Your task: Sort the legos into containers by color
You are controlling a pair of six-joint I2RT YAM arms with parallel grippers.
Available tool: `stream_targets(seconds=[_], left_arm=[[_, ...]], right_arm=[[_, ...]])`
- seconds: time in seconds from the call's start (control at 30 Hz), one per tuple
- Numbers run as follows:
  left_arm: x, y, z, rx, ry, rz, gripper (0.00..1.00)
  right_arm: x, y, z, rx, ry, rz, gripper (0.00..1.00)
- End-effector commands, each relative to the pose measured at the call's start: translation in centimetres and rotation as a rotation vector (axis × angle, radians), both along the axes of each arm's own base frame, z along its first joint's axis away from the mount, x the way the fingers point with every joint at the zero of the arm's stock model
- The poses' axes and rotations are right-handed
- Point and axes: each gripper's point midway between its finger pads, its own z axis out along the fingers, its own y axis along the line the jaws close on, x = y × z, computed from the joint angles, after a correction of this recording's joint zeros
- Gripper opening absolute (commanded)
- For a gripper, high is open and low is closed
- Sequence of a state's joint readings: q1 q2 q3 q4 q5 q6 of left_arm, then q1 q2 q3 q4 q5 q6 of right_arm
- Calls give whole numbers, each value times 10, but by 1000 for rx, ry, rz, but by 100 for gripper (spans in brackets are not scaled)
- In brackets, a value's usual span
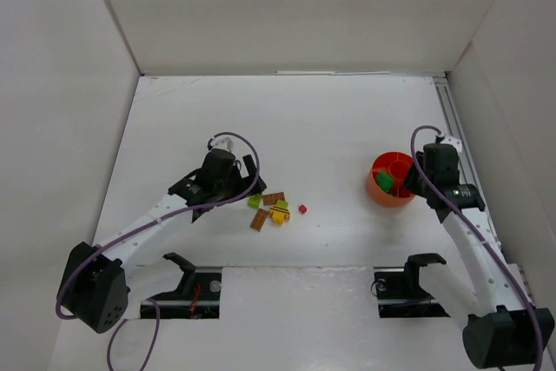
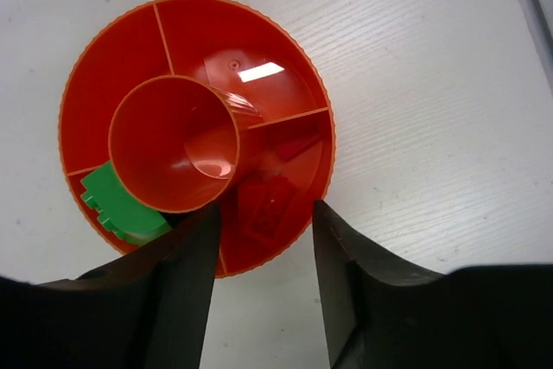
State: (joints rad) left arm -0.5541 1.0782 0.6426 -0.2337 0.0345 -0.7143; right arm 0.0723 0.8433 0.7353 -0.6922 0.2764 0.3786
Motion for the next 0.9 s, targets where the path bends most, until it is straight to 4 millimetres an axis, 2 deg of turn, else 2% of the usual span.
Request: stream_targets(seconds=[0.0,0.13,0.2,0.23,0.33,0.4,0.43,0.5,0.53,0.57,0.63,0.67,0.7,0.73,0.77,0.8,0.87], left_arm=[[10,-6,22,-34,-55,-7,100],[10,-6,22,-34,-55,-7,100],[10,-6,22,-34,-55,-7,100],[8,-5,18,-29,-48,-7,100],[6,-4,14,-30,-34,1,100],[1,-3,4,-32,-10,3,100],[1,-3,7,-43,-14,10,100],[-3,-1,2,-43,-1,18,100],[-3,-1,2,-43,-1,18,100],[-3,-2,4,-55,-5,25,100],[-7,1,1,-48,6,25,100],[-7,1,1,-48,6,25,100],[-9,1,2,-55,8,32,100],[-9,1,2,-55,8,32,100],[-11,5,-1,-43,14,39,100],[-11,5,-1,-43,14,39,100],[-11,5,2,-49,4,38,100]], right_arm=[[0,-2,6,7,-42,-22,53],[3,0,17,-11,-65,25,55],[12,20,28,29,-115,159,57],[23,29,44,16,-195,255,59],[27,78,58,72,-265,483,63],[33,108,58,78,-276,610,63],[28,136,59,84,-279,704,64],[30,165,50,54,-254,782,64],[18,195,48,46,-238,886,66],[21,213,38,26,-204,934,66],[15,239,20,-7,-137,1007,66],[8,260,16,-18,-118,1062,64],[5,271,-12,-35,-28,1085,63],[7,275,-22,-63,-1,1072,61],[0,287,-30,-62,26,1098,60],[-1,295,-46,-69,67,1106,60],[-3,309,-52,-58,66,1120,60]])
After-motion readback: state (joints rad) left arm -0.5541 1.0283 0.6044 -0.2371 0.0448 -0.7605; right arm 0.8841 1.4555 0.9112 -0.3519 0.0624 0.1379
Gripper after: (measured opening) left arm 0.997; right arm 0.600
